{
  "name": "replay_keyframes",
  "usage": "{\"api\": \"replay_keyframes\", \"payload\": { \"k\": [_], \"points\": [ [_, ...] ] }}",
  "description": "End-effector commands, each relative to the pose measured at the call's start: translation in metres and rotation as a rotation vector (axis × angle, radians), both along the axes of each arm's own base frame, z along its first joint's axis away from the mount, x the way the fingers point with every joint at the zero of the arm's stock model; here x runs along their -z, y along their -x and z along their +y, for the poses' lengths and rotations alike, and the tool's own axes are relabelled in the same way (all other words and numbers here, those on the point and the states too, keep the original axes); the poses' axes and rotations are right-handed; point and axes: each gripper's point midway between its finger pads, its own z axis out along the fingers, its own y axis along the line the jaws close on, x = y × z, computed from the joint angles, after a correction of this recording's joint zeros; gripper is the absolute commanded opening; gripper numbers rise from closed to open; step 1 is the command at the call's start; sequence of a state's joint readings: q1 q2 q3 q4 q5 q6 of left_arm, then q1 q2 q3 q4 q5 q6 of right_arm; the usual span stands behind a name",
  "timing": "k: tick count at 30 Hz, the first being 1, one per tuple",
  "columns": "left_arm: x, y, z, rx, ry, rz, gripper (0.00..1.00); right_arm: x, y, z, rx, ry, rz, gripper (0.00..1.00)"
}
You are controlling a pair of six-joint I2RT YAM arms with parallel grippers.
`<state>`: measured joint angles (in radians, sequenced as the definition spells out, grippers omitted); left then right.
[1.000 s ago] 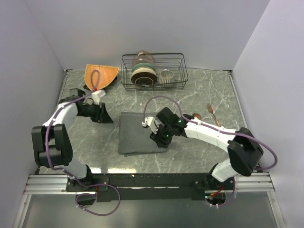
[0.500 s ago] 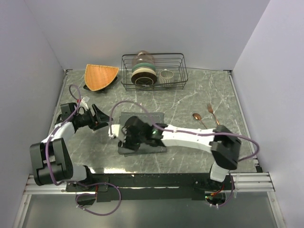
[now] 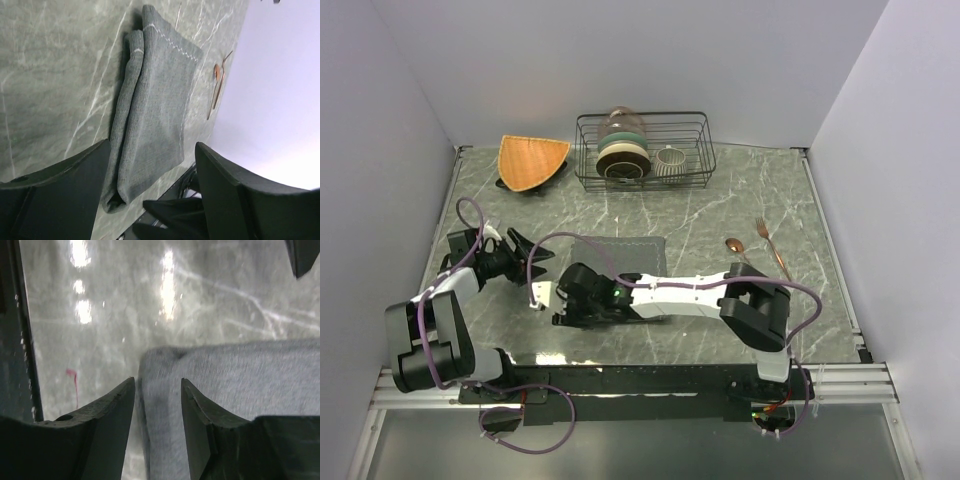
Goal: Fold the napkin into a case and place the utensils inside
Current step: Smooth out the lower triangle-folded napkin at the center of the board.
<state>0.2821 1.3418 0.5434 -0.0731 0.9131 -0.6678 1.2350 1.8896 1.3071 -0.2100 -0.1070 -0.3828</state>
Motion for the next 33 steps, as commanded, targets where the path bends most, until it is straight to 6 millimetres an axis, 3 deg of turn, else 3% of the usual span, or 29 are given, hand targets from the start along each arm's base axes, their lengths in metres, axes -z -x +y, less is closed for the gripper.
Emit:
{"api": "replay_keyframes", "payload": {
  "k": [1,12,16,23,27,28,30,33],
  "points": [
    [-0.005,-0.014,0.007,-0.050,0.025,-0.001,0.74,-0.015,-0.007,0.027,0.001,-0.067,-0.063,0.49],
    [0.004,-0.015,0.013,-0.137,0.074,0.057,0.75,0.018,-0.002,0.023,-0.015,0.010,-0.065,0.50],
    [0.010,-0.013,0.013,-0.158,0.095,0.078,0.75,0.021,-0.008,0.018,-0.006,0.014,-0.100,0.40],
    [0.016,-0.012,0.012,-0.172,0.110,0.088,0.76,0.001,-0.013,0.016,0.005,-0.023,-0.131,0.00],
    [0.018,-0.012,0.011,-0.175,0.122,0.089,0.78,-0.022,-0.020,0.012,0.024,-0.074,-0.122,0.00],
    [0.018,-0.013,0.011,-0.175,0.123,0.079,0.80,-0.026,-0.025,0.009,0.038,-0.084,-0.111,0.00],
    [0.017,-0.013,0.011,-0.195,0.149,0.082,0.99,-0.037,-0.027,0.005,0.042,-0.106,-0.102,0.00],
    [0.009,-0.014,0.009,-0.215,0.202,0.040,0.99,-0.042,-0.030,-0.004,0.049,-0.113,-0.083,0.00]
  ]
}}
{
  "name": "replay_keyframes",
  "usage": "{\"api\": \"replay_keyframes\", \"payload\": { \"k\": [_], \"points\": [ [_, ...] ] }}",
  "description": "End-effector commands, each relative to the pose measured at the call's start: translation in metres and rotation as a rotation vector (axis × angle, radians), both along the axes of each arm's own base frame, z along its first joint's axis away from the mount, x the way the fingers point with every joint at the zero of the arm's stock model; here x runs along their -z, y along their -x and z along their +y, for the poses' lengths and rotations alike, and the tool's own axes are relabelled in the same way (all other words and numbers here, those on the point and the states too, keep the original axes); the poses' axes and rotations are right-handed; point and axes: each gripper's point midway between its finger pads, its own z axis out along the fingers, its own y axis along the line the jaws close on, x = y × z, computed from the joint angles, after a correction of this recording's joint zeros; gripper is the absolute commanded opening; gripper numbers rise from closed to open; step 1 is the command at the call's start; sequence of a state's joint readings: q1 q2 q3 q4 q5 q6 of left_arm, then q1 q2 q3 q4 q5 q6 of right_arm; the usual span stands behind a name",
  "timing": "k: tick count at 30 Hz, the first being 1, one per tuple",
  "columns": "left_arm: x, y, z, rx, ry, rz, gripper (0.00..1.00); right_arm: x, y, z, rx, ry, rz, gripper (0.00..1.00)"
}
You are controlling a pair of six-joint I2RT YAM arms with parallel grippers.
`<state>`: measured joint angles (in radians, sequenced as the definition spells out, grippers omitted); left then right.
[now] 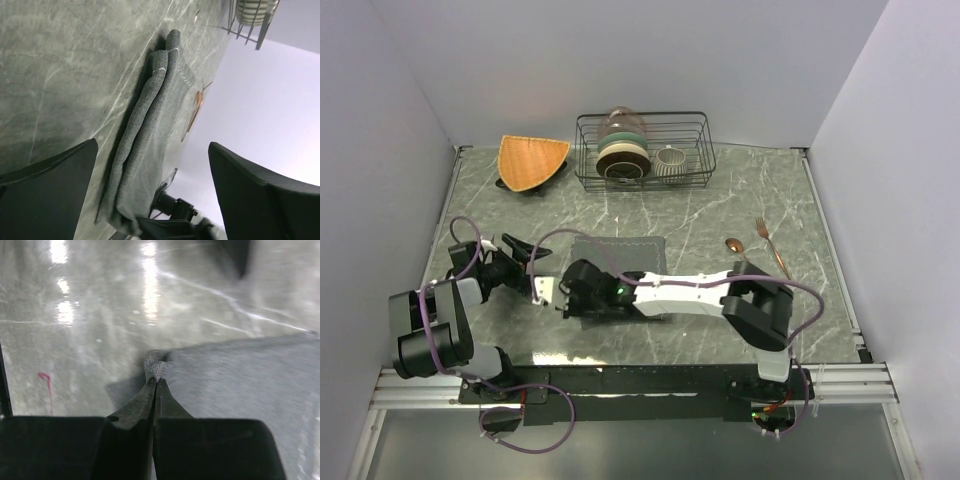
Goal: Fold the napkin into a case and place the utensils inside
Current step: Smooth out the lower triangle-folded napkin at the center of the board.
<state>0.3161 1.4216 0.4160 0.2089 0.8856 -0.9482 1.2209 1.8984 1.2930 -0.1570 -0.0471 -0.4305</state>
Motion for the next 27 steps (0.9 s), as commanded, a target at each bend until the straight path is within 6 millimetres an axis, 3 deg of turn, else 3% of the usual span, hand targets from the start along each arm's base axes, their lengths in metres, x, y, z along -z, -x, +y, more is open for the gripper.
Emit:
{"api": "replay_keyframes", "payload": {
  "k": [1,10,17,27],
  "points": [
    [-0.017,-0.007,-0.001,-0.040,0.066,-0.086,0.99,-0.043,-0.009,-0.006,0.025,-0.106,0.006,0.00],
    [-0.019,0.001,-0.015,-0.007,0.093,-0.082,0.99,-0.051,-0.015,-0.017,0.062,-0.139,0.038,0.00],
    [-0.014,0.005,-0.028,0.023,0.102,-0.054,0.99,-0.079,-0.026,-0.018,0.108,-0.208,0.038,0.00],
    [-0.013,0.000,-0.053,0.094,0.125,-0.038,0.99,-0.083,-0.030,-0.036,0.128,-0.205,0.036,0.00]
  ]
}}
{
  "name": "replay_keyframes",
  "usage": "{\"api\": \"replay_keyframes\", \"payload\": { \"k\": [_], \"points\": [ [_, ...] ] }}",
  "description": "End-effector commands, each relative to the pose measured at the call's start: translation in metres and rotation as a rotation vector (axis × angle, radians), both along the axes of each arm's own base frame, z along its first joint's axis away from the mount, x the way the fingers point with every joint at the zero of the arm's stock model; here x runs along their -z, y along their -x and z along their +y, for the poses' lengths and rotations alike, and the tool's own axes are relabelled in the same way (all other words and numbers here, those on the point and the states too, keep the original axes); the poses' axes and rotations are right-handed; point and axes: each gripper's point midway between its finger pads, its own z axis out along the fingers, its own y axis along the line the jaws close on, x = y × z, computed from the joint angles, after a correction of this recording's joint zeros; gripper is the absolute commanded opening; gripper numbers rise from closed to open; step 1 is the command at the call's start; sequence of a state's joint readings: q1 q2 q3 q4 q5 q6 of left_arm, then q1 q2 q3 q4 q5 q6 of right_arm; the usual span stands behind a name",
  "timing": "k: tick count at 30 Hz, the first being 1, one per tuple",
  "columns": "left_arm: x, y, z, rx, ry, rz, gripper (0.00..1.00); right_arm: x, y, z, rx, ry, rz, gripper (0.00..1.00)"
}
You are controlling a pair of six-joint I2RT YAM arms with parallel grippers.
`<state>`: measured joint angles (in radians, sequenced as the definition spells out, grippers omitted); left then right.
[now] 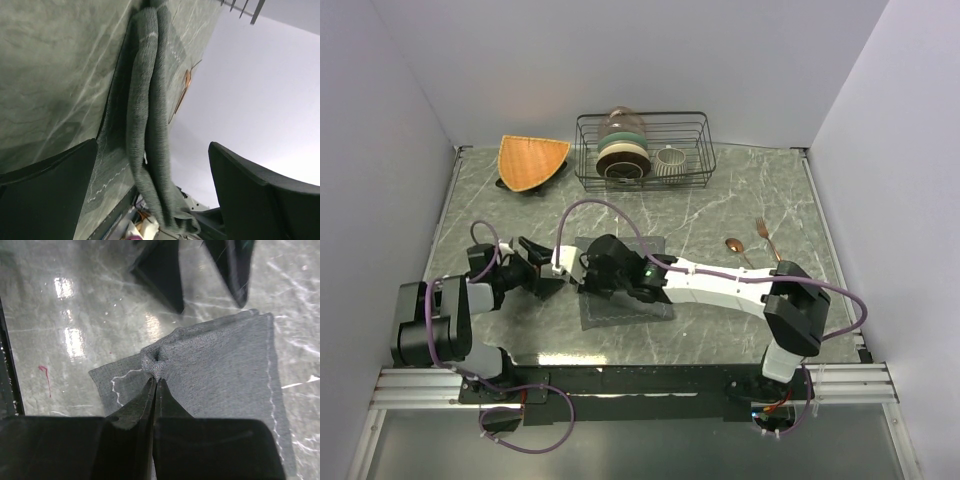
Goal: Fold the napkin into a case and place the utensils inside
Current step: Smooth out the lower triangle-folded napkin at the center of the board.
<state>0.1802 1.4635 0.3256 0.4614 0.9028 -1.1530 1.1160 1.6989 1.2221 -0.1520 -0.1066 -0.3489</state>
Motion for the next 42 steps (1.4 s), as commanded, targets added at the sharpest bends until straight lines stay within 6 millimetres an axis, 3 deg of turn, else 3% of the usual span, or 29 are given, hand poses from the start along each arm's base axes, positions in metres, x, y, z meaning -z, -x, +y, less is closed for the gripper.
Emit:
{"api": "replay_keyframes", "payload": {
  "k": [1,16,26,34,42],
  "points": [
    [-0.012,-0.010,-0.015,0.041,0.015,-0.051,0.99,-0.019,-0.001,-0.006,0.012,-0.044,-0.009,0.00],
    [-0.006,-0.027,-0.038,0.080,0.023,-0.042,0.99,-0.006,0.006,-0.003,-0.018,-0.030,0.034,0.00],
    [0.007,-0.041,-0.034,0.062,-0.050,-0.021,0.99,0.016,0.013,-0.007,-0.037,0.012,0.067,0.00],
    [0.024,-0.038,-0.031,0.066,-0.097,0.029,0.99,0.035,0.033,-0.001,-0.076,0.035,0.129,0.00],
    [0.031,-0.041,-0.027,0.063,-0.133,0.042,0.99,0.032,0.047,0.012,-0.092,0.013,0.192,0.00]
  ]
}}
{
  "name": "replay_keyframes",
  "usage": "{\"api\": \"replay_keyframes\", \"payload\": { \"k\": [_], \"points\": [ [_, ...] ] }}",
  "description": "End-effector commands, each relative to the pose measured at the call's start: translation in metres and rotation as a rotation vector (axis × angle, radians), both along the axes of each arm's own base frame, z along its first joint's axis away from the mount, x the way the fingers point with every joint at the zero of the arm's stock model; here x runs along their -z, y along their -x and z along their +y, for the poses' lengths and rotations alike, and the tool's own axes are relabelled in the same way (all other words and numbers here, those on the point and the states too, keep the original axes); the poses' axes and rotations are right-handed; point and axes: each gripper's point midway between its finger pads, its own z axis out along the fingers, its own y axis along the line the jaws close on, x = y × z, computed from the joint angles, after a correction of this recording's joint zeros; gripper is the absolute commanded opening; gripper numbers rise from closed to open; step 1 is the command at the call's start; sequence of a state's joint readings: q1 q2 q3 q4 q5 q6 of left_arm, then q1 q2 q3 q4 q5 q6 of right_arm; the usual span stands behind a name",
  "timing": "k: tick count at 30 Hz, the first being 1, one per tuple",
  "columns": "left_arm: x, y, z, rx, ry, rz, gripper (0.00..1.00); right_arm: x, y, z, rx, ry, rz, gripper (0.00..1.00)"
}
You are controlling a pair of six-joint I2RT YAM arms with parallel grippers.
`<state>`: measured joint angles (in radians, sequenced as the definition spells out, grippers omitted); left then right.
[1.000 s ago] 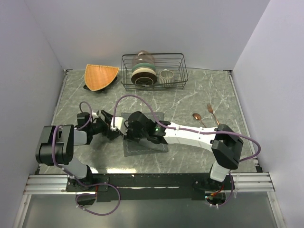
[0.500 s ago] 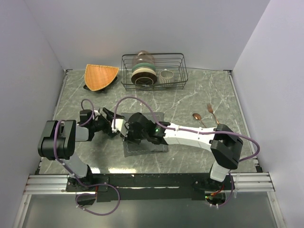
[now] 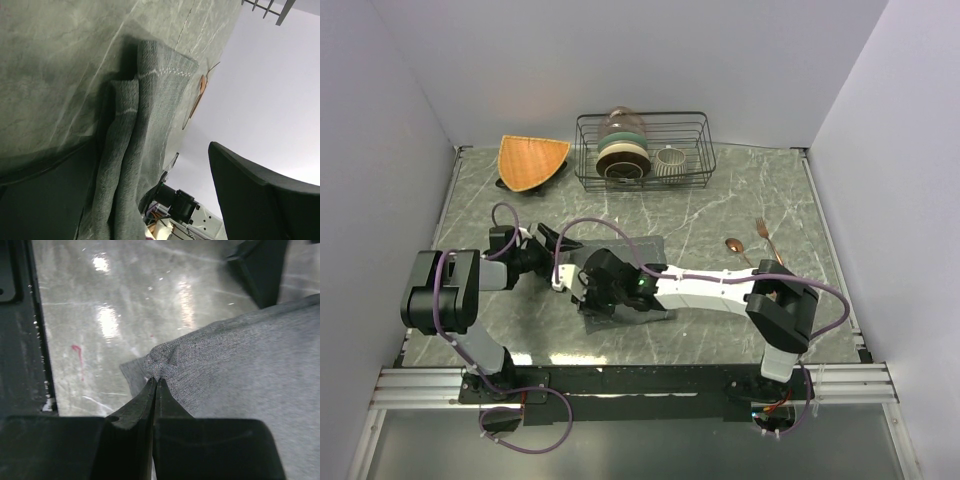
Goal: Fold the napkin into a case and place the utensils inside
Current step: Smooth out the lower triangle-folded napkin at the center of the board.
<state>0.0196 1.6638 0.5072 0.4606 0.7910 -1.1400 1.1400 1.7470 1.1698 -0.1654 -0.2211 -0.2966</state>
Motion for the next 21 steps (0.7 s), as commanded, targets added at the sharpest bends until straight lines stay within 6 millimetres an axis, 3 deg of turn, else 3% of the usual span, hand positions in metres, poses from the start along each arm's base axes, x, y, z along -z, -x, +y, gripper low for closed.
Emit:
{"api": "replay_keyframes", "payload": {
  "k": [1,6,8,13,21],
  "points": [
    [0.015,-0.003,0.005,-0.018,-0.059,0.024,0.99,-0.012,0.010,0.015,-0.008,-0.047,0.043,0.00],
    [0.014,-0.004,0.004,-0.011,-0.049,0.016,0.99,-0.003,0.014,0.013,-0.005,-0.022,0.045,0.00],
    [0.004,-0.003,0.002,0.006,-0.029,-0.012,0.99,-0.005,0.009,0.012,0.015,-0.021,0.031,0.00],
    [-0.009,0.011,-0.001,0.007,0.000,-0.031,0.99,-0.029,-0.014,0.007,0.088,-0.066,0.002,0.00],
    [-0.023,0.024,-0.007,0.023,0.025,-0.062,0.99,-0.063,-0.021,0.007,0.107,-0.156,-0.013,0.00]
  ]
}}
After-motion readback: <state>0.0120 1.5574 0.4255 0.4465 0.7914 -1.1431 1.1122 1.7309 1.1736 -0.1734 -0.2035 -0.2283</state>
